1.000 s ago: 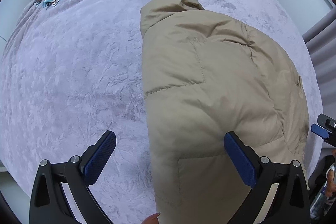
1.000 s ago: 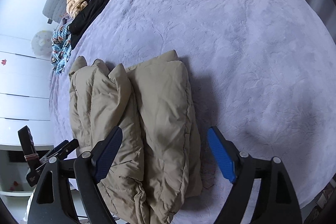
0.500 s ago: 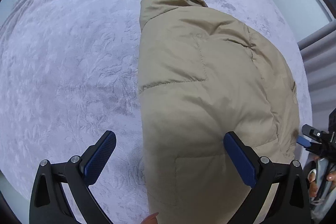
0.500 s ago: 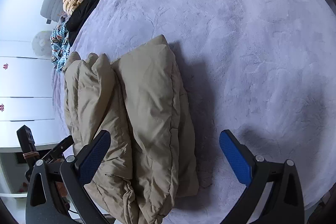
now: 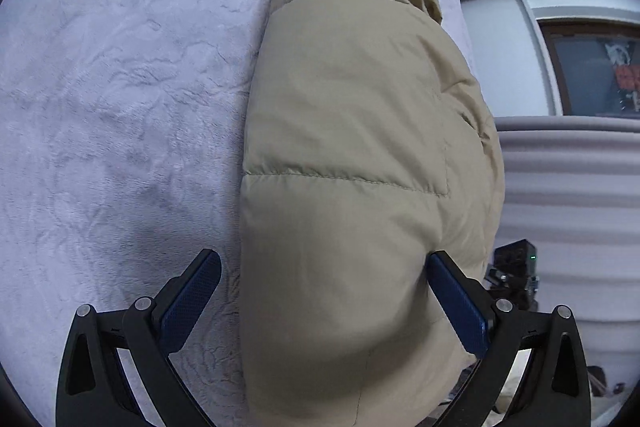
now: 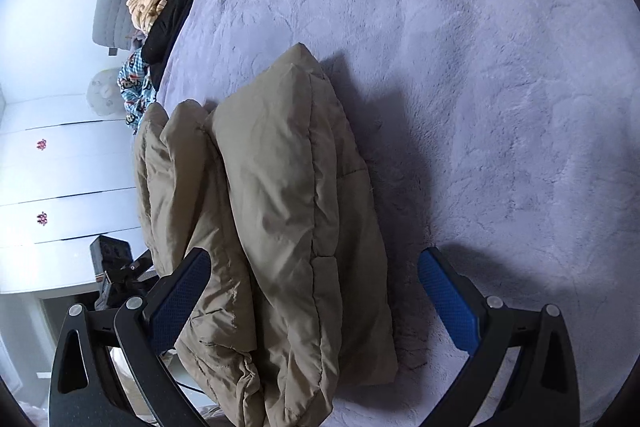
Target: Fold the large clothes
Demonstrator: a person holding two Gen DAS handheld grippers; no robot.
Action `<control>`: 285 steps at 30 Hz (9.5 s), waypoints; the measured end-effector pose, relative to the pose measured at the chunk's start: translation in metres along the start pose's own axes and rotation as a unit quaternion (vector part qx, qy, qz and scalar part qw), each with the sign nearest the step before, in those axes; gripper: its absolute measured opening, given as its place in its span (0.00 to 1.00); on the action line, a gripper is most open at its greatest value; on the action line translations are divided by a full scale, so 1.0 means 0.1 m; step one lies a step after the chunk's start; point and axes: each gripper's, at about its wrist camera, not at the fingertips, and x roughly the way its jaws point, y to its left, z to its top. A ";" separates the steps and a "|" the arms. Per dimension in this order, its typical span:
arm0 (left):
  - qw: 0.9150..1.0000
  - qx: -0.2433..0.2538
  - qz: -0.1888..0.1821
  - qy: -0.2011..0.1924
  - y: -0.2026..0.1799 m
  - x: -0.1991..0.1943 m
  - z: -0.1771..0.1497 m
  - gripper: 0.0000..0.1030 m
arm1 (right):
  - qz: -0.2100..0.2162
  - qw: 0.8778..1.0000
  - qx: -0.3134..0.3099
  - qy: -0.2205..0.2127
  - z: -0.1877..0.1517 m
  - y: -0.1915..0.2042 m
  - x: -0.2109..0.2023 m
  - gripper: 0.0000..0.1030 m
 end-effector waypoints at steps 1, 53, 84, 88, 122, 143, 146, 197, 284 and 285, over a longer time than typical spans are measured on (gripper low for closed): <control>1.000 -0.009 -0.024 0.007 0.06 0.06 0.02 1.00 | 0.008 1.000 0.002 0.008 0.01 -0.02 0.06 1.00; 0.980 0.125 0.097 -0.122 0.94 -2.12 0.83 0.79 | 0.088 0.977 -0.184 0.067 -0.15 3.00 2.19 0.54; 0.915 0.214 0.295 -0.171 0.70 -1.44 1.55 0.88 | -0.171 0.954 -0.245 0.000 -0.85 3.64 2.73 0.18; 0.906 0.230 0.312 -0.172 0.65 -1.37 1.47 0.89 | -0.197 0.961 -0.192 -0.004 -0.80 3.25 2.72 0.16; 0.923 0.135 0.335 -0.130 0.92 -2.29 0.22 0.89 | -0.172 0.974 -0.145 -0.006 -1.42 3.20 2.11 0.20; 0.918 0.097 0.349 -0.162 0.48 -2.41 -0.78 0.89 | -0.143 0.970 -0.199 0.008 -1.80 3.18 1.58 0.20; 0.917 0.088 0.351 -0.165 0.46 -2.44 -0.95 0.90 | -0.143 0.968 -0.208 0.011 -1.88 3.18 1.51 0.20; 0.888 0.121 0.364 -0.255 0.27 -3.51 -0.93 0.99 | -0.254 0.908 -0.278 -0.186 -2.41 4.46 1.04 1.00; 0.887 0.124 0.367 -0.251 0.32 -3.55 -0.81 0.99 | -0.254 0.909 -0.278 -0.180 -2.39 4.49 1.06 1.00; 0.887 0.123 0.367 -0.251 0.32 -3.55 -0.81 0.99 | -0.254 0.909 -0.278 -0.180 -2.39 4.50 1.06 1.00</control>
